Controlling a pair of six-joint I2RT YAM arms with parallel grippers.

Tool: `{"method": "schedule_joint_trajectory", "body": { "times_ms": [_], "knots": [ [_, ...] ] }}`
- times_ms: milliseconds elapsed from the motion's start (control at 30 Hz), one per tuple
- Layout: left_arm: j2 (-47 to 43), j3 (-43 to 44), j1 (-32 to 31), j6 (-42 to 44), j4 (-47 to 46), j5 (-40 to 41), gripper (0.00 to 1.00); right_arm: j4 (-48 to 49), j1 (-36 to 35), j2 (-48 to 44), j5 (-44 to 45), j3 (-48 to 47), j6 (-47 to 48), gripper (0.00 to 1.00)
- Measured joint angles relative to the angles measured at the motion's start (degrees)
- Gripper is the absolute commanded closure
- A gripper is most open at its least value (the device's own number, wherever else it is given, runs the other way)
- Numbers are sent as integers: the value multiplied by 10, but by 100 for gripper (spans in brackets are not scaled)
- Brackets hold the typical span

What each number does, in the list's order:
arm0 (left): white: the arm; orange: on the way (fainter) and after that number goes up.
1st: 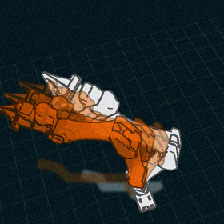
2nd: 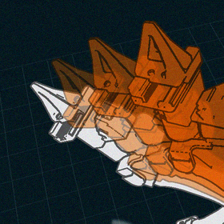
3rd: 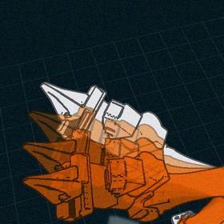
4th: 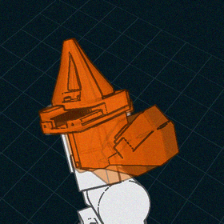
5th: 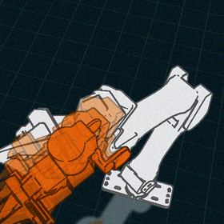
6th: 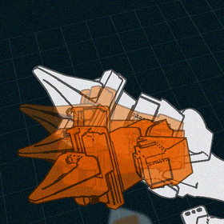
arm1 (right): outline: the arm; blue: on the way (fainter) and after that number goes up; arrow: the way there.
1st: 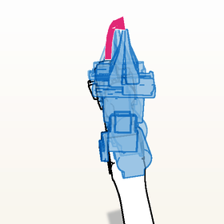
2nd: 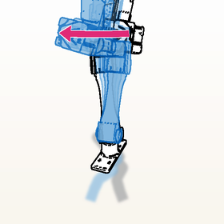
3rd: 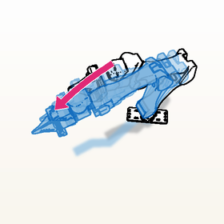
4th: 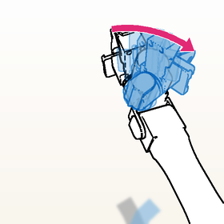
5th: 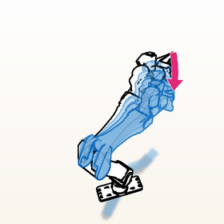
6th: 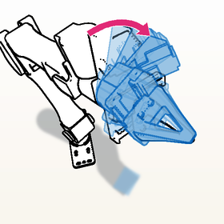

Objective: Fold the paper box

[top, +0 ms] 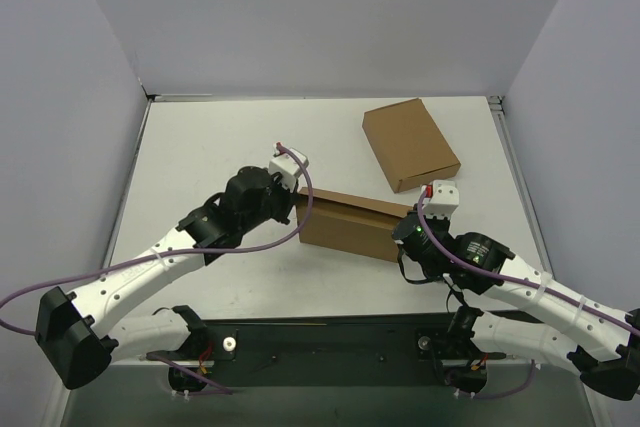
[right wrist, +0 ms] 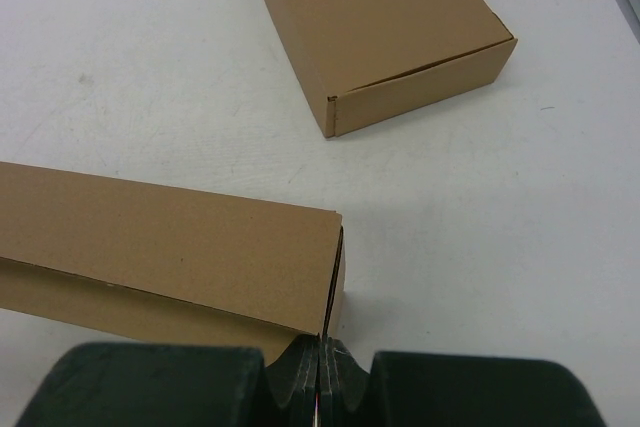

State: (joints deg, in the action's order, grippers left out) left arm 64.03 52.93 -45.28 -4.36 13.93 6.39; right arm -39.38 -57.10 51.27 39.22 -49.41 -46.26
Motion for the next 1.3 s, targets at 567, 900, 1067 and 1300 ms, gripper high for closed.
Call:
{"method": "schedule_joint_trajectory", "body": {
  "times_ms": [567, 900, 1067, 1300],
  "knots": [
    [-16, -84, -37, -31, -123, 87, 100, -1, 0, 0, 0, 0, 0, 89],
    [-24, -101, -51, -52, -136, 118, 100, -58, -3, -4, -72, -40, 33, 29],
    [-23, -101, -56, -54, -136, 128, 100, -83, -1, -19, -134, -73, 38, 28],
    [-23, -101, -61, -53, -135, 138, 100, -58, 11, -38, -182, -123, 36, 29]
  ]
}}
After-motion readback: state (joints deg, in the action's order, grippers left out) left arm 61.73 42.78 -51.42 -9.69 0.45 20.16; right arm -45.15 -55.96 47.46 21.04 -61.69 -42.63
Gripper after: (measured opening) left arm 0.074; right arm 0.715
